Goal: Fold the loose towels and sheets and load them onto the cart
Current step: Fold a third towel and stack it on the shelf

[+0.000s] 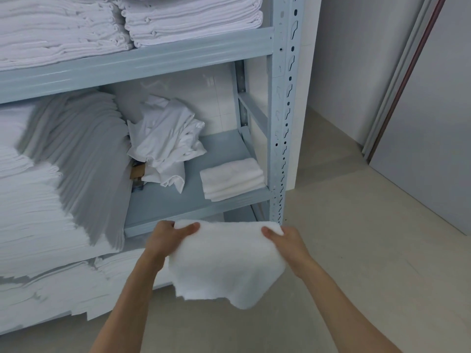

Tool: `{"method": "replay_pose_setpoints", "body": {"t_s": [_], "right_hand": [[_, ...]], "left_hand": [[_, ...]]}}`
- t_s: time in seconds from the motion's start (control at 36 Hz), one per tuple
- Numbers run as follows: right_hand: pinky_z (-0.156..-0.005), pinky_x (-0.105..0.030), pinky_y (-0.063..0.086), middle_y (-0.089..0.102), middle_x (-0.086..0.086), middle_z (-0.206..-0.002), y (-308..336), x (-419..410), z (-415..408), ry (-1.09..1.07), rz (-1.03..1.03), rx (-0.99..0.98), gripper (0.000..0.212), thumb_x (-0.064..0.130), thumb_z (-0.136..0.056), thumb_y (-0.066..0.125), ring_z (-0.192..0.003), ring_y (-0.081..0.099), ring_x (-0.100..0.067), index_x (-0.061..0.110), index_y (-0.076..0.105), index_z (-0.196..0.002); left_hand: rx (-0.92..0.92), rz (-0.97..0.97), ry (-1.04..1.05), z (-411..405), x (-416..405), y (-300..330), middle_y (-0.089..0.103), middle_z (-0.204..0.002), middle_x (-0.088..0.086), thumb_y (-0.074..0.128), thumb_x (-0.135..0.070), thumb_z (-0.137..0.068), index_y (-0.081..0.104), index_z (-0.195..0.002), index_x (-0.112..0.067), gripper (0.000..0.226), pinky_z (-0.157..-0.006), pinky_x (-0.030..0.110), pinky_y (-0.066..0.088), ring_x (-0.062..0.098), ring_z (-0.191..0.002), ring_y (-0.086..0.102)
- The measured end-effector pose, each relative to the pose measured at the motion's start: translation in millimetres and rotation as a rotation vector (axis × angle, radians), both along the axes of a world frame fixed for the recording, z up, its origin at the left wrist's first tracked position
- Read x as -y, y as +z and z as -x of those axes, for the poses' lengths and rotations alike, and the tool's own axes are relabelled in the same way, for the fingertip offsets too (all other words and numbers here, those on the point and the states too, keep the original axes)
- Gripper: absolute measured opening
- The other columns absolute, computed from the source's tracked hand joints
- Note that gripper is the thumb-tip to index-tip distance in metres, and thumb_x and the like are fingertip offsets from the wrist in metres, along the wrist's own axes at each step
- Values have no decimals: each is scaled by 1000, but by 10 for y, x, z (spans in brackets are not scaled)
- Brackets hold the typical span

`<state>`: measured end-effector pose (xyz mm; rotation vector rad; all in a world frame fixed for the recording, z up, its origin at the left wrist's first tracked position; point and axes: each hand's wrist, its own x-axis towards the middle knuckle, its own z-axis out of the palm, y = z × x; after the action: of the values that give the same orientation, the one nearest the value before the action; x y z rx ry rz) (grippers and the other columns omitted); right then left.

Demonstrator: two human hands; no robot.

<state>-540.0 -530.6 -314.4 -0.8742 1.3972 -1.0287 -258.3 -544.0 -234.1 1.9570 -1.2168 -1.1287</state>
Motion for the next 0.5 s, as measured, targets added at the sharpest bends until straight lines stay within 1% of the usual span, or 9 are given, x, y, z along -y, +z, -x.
{"method": "replay_pose_setpoints", "body": {"t_s": [0.06,0.08,0.17,0.19,0.28,0.36,0.42,0.44,0.5], "right_hand": [[-63,-25,55,77,-10,-89,42,83,13,-93,4,-58,28,31,-88,74,-70,72,-15,4,74,-95],[-63,-22,55,76,-8,-93,79,123,25,-111,5,-73,31,33,-88,73,-72,71,-12,5,72,-100],[-96,-35,52,62,-4,-125,203,237,120,-92,-35,-47,62,43,-85,75,-108,65,-20,15,52,-135],[-100,-40,50,59,-4,-130,256,257,168,-62,-43,-33,68,44,-83,76,-112,63,-22,19,47,-140],[-90,-37,55,59,-5,-133,372,296,314,36,-22,56,67,36,-81,80,-108,67,-20,26,48,-139],[-92,-37,55,59,-4,-134,442,321,385,119,25,152,78,21,-77,83,-109,68,-19,31,42,-144],[-86,-29,57,61,0,-132,490,326,384,188,77,125,84,12,-78,82,-108,68,-13,32,39,-147],[-89,-29,56,58,1,-135,511,329,378,219,107,75,86,8,-78,82,-113,65,-13,32,38,-148],[-107,-39,46,46,0,-146,560,347,380,269,163,-60,87,6,-78,82,-130,51,-20,30,38,-149]], "left_hand": [[-68,-29,60,47,-3,-44,75,-84,10,83,-39,-76,71,-84,-5,38,-66,34,56,29,-77,71],[-130,-40,103,60,-4,-68,74,-86,10,84,-39,-75,69,-85,-5,38,-64,33,54,29,-80,70],[-282,-55,155,45,-15,-101,74,-97,12,83,-38,-75,70,-96,-3,43,-69,33,55,28,-85,69],[-331,-47,144,34,-23,-97,74,-100,13,83,-39,-74,69,-100,-2,47,-71,34,55,28,-84,68],[-425,5,113,31,-52,-78,68,-110,13,81,-34,-78,55,-121,-11,55,-68,34,56,27,-87,68],[-360,72,-5,61,-68,-35,67,-112,14,79,-27,-81,58,-116,-24,41,-66,35,60,30,-88,71],[-330,78,-110,92,-72,-2,65,-115,19,80,-24,-81,63,-111,-24,35,-74,39,62,34,-91,71],[-319,76,-154,110,-78,18,63,-116,22,83,-24,-78,64,-109,-24,36,-80,44,62,38,-94,69],[-287,86,-215,140,-83,57,60,-119,21,89,-24,-70,67,-105,-23,41,-94,54,53,44,-102,63]]}}
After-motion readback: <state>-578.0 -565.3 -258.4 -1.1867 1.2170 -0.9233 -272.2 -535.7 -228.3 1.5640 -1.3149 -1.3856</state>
